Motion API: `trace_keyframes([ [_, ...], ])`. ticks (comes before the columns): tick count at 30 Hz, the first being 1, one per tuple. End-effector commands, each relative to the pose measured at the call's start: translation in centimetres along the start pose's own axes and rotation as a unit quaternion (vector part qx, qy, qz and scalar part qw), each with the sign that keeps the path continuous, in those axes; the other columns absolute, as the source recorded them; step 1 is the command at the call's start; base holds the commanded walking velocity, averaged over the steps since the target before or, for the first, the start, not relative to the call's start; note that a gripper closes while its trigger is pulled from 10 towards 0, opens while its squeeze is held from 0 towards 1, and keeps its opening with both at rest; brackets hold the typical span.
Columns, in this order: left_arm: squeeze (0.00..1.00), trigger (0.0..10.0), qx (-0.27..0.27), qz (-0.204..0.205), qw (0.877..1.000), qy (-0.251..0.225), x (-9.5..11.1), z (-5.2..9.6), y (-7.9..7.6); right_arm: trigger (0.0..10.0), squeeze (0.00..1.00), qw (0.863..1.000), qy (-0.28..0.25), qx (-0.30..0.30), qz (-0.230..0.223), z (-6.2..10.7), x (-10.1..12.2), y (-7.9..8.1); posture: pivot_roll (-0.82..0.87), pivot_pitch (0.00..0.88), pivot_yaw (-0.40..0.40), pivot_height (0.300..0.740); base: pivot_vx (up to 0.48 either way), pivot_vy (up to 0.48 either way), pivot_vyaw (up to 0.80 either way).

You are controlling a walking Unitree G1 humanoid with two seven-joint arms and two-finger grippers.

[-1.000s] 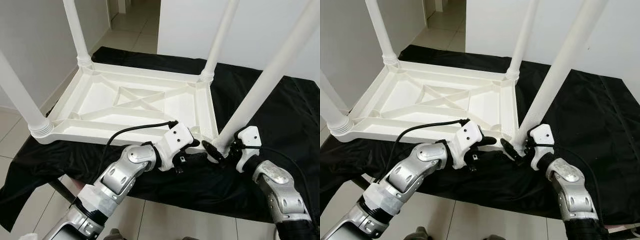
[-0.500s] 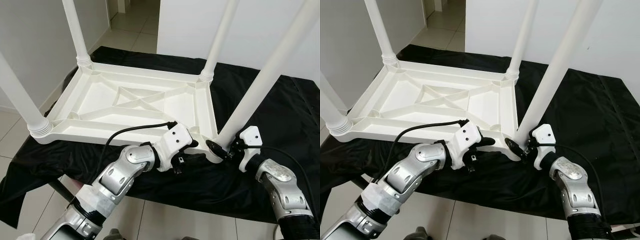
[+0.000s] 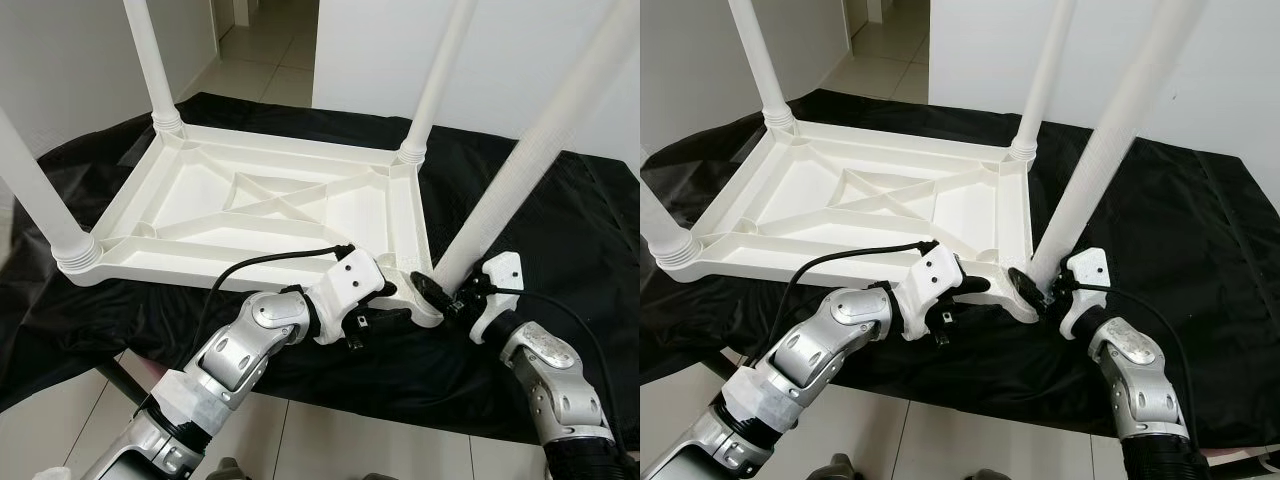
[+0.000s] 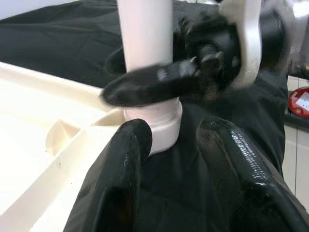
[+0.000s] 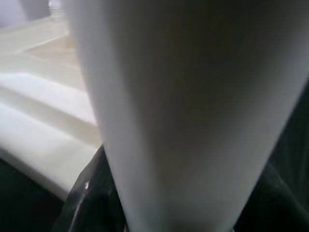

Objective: Building children table

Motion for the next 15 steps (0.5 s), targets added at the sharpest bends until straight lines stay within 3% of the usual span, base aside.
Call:
trace_keyframes([
  [1,0.0,10.0,-0.036,-0.004,0.999,0.0,0.0,-0.03,-0.81,10.0,0.0,0.999,0.009,-0.034,-0.005,-0.1,-0.25,0.01,0.05,0.0,-0.057,0.74,0.0,0.0,0.0],
  [3,0.0,10.0,-0.036,-0.004,0.999,0.0,0.0,-0.03,-0.81,10.0,0.0,0.999,0.009,-0.034,-0.005,-0.1,-0.25,0.01,0.05,0.0,-0.057,0.74,0.0,0.0,0.0],
  [5,0.0,10.0,-0.034,-0.003,0.999,-0.001,0.05,0.03,-0.81,10.0,0.0,0.994,-0.001,-0.105,-0.019,-0.28,-0.12,0.76,0.05,0.0,-0.062,0.74,0.0,0.0,0.0],
  [9,0.0,10.0,-0.033,-0.002,0.999,-0.001,0.06,0.08,-0.83,10.0,0.0,0.988,-0.005,-0.152,-0.026,-0.09,-0.14,0.87,0.05,0.0,-0.065,0.74,0.0,0.0,0.0],
  [12,0.0,10.0,-0.032,0.0,0.999,-0.001,-0.01,0.15,-0.86,10.0,0.0,0.974,-0.005,-0.225,-0.028,0.41,-0.49,0.77,0.05,0.0,-0.065,0.74,0.0,0.0,0.0],
  [14,0.0,10.0,-0.032,0.0,0.999,-0.001,-0.01,0.15,-0.86,10.0,0.0,0.974,-0.005,-0.225,-0.028,0.41,-0.49,0.77,0.05,0.0,-0.065,0.74,0.0,0.0,0.0],
  [15,0.0,10.0,-0.032,0.001,0.999,0.0,-0.03,0.14,-0.83,10.0,0.0,0.963,-0.009,-0.269,-0.029,0.68,-0.63,0.77,0.05,0.0,-0.067,0.74,0.0,0.0,0.0],
])
Point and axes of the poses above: a point about 5 cm out from each wrist's last joint towards the gripper, its own z axis pointing back from the gripper into the wrist, its own x axis along the axis of the wrist's last joint, y = z × x, the point moved 3 cm from there along -z, pointing out of the wrist towards the gripper, and after that the axes turned 6 degrees about -z, right-handed, at the moved point
